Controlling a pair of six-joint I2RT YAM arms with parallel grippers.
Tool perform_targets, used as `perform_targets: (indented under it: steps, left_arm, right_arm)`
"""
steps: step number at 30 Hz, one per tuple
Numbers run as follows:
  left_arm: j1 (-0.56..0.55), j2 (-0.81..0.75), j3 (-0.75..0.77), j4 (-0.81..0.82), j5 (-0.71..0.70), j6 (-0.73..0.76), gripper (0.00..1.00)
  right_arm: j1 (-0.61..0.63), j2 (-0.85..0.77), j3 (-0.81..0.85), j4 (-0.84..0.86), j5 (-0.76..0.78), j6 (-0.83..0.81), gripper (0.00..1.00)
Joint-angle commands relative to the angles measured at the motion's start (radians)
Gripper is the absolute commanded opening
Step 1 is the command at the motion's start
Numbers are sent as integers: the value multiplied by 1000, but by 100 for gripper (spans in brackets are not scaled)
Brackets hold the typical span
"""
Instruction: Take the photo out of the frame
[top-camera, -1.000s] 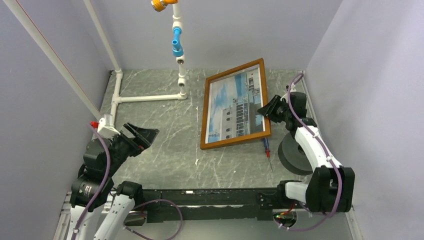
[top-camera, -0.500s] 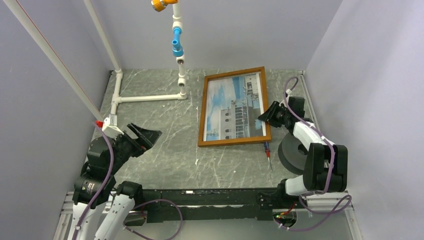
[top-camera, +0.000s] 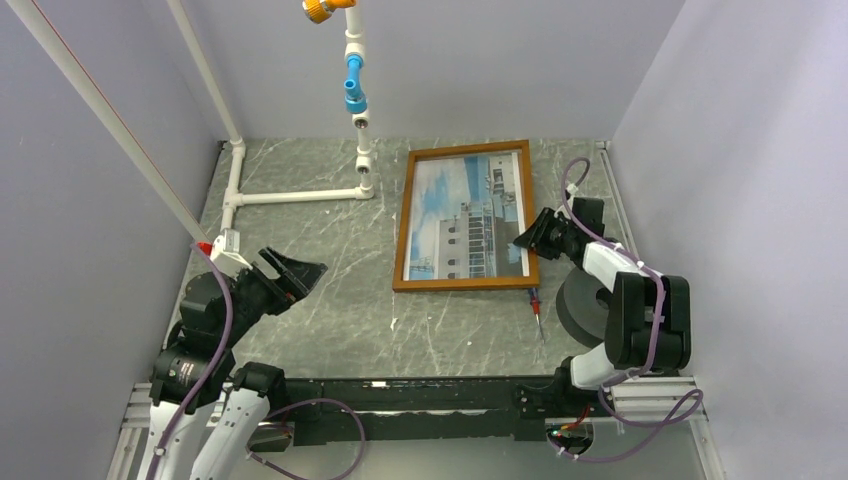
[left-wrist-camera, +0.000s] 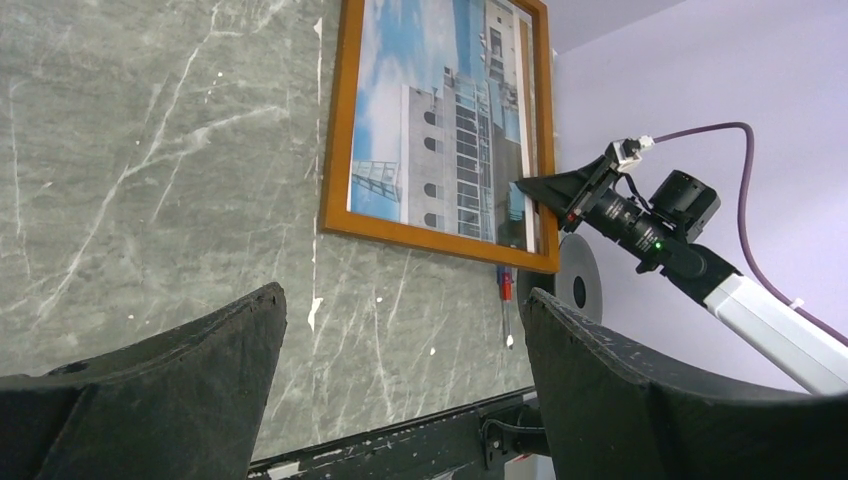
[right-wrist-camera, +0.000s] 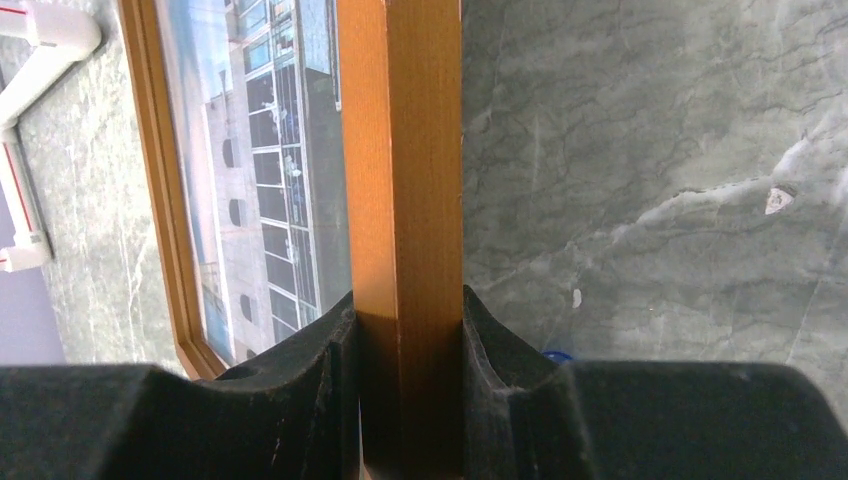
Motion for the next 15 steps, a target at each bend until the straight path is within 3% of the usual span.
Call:
perform_targets:
  steps: [1,15]
  left_arm:
    - [-1,-8,-6,36,15,-8,91]
    - [-1,-2,-13,40,25,-10,90]
  right_arm:
    - [1,29,-23,19,28,-8,0]
    - [19,83,-26,36,69,-25,0]
